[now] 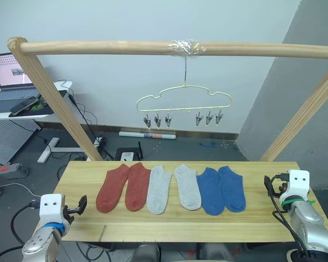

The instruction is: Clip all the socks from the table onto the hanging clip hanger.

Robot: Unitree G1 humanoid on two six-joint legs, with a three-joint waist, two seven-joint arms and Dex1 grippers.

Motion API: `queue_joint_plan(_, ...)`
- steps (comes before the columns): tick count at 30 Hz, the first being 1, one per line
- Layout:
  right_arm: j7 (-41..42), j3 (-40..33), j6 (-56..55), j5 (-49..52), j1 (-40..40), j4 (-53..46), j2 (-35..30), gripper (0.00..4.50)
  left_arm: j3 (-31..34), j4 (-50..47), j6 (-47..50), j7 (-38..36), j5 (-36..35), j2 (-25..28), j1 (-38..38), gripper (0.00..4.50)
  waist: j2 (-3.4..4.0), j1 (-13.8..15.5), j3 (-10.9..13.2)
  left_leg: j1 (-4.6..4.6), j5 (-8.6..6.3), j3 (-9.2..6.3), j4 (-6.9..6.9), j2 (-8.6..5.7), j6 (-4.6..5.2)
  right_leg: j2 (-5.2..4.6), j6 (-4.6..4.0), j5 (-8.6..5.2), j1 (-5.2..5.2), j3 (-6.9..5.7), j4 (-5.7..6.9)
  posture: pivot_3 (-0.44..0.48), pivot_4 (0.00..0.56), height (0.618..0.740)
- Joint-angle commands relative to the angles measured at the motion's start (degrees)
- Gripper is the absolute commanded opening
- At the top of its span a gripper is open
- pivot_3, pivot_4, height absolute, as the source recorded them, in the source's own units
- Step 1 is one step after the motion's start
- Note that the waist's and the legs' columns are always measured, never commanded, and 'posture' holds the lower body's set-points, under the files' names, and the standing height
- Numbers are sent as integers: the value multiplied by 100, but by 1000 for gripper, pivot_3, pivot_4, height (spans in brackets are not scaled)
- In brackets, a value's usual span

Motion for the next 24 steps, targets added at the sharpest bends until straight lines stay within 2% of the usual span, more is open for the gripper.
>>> queue_joint_plan(1, -33, -116, -99, 30, -52, -143, -67, 4500, 157, -182, -3, 2, -77, 73, 2, 4453, 0, 0, 0, 0, 0, 0, 0, 0, 0, 0, 0, 0, 0, 0, 0, 51, 79, 740)
queue_joint_plan(6, 185, 79, -100, 5, -93, -276, -125, 4500, 211, -563, 55, -70, -223, 68, 119, 4453, -3, 0, 4, 1, 0, 0, 0, 1, 0, 0, -1, 0, 0, 0, 0, 55, 80, 740)
queue_joint_plan(12, 1214, 681, -206, 130, -74, -1043, -434, 4500, -171, -2414, 318, -513, -626, 10, 397, 4453, 3, -3, 46, -4, 0, 1, 2, 1, 0, -1, -1, 0, -1, 1, -1, 37, 87, 740)
queue_joint_plan(18, 2299, 1073, 233, 853, -281, -2211, -756, 4500, -780, -3549, 756, -258, -787, -243, -229, 4453, 11, 8, 77, -8, 0, 3, 4, 6, 0, 0, 2, 0, 1, -4, -1, 29, 93, 740)
queue_joint_plan(21, 2470, 1098, 301, 1066, -640, -2468, -811, 4500, -996, -3663, 936, -125, -910, -420, -744, 3862, -3, -1, 99, -9, 0, 8, 10, 5, 0, 0, 5, 2, 2, -3, -1, 22, 100, 740)
queue_joint_plan(24, 2503, 1127, 470, 1259, -982, -2598, -783, 4500, -1279, -3587, 1015, -52, -798, -550, -1113, 3048, -17, -21, 125, -8, 1, 10, 10, 5, 0, 1, 32, 18, 2, -2, -1, 15, 106, 740)
